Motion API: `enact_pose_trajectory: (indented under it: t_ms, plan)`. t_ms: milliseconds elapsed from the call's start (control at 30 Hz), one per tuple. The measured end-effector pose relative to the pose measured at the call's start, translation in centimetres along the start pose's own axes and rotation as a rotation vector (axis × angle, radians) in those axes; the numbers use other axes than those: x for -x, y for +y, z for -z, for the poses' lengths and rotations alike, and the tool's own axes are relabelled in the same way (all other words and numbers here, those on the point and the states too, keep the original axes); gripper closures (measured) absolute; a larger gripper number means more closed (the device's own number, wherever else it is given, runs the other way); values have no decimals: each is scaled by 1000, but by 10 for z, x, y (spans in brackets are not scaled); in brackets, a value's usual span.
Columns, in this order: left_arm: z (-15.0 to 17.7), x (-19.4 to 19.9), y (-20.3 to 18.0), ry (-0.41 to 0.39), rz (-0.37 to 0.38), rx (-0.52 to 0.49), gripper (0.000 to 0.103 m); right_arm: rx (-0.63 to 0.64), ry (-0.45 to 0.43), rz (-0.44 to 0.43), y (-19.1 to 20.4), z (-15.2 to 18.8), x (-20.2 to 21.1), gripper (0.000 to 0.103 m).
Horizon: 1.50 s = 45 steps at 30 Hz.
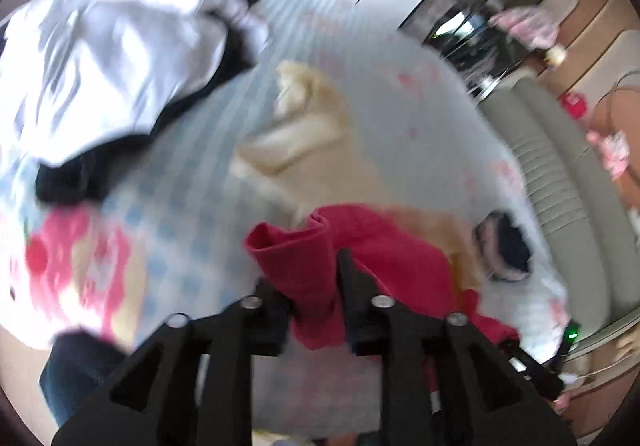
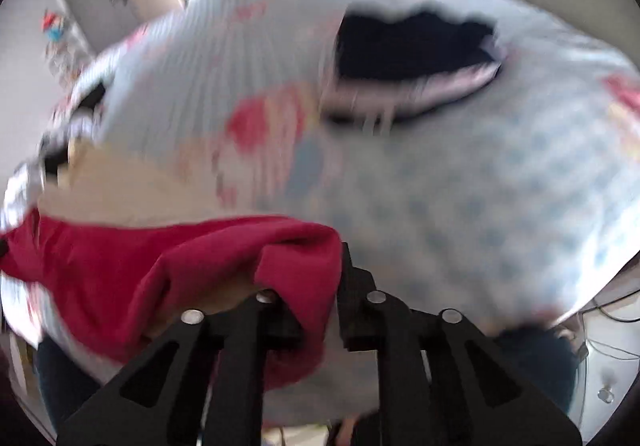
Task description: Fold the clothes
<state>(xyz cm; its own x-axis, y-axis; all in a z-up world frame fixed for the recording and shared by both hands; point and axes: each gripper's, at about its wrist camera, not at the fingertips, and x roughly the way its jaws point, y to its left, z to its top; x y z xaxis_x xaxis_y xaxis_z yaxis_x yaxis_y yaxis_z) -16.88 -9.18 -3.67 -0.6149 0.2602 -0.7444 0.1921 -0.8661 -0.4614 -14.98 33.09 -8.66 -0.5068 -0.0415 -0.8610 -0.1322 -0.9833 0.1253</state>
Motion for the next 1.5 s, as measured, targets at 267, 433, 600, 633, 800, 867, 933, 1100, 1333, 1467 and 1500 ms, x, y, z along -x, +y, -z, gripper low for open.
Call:
enact_pose_trajectory:
  t_ms: [267, 433, 600, 633, 800, 867, 933, 1100, 1333, 1467, 1500]
  plan:
    - [76, -39, -19, 226, 249, 9, 45, 317, -8, 77, 50, 22, -4, 37]
    - [60, -101, -43, 224, 181, 15, 43, 336, 35, 1, 62, 2, -47, 14]
    - [22, -106, -70, 147, 226, 15, 91, 153, 48, -152, 43, -31, -41, 71]
    - [9, -94, -78, 97, 215, -14, 93, 138, 11, -173, 40, -39, -29, 79]
    - [-58, 8, -96, -198, 240, -54, 95, -52, -235, -248, 5, -80, 49, 97]
    - [-68, 37, -89, -239, 279, -53, 95, -165, -292, -306, -16, -89, 73, 96]
    - [-62, 43, -80, -219, 243, -69, 95, -120, -229, -293, -7, -81, 67, 92]
    - [-18, -2, -24, -13, 121, 33, 94, 101, -74, -188, 41, -31, 33, 79]
    - [43, -20, 14, 70, 95, 80, 75, 391, -68, -25, 90, 9, 25, 45]
    - [63, -20, 41, 124, 140, 112, 54, 528, -188, 85, 109, 20, 46, 22]
    - [67, -26, 37, 139, 156, 112, 54, 541, -210, 74, 112, 22, 53, 20]
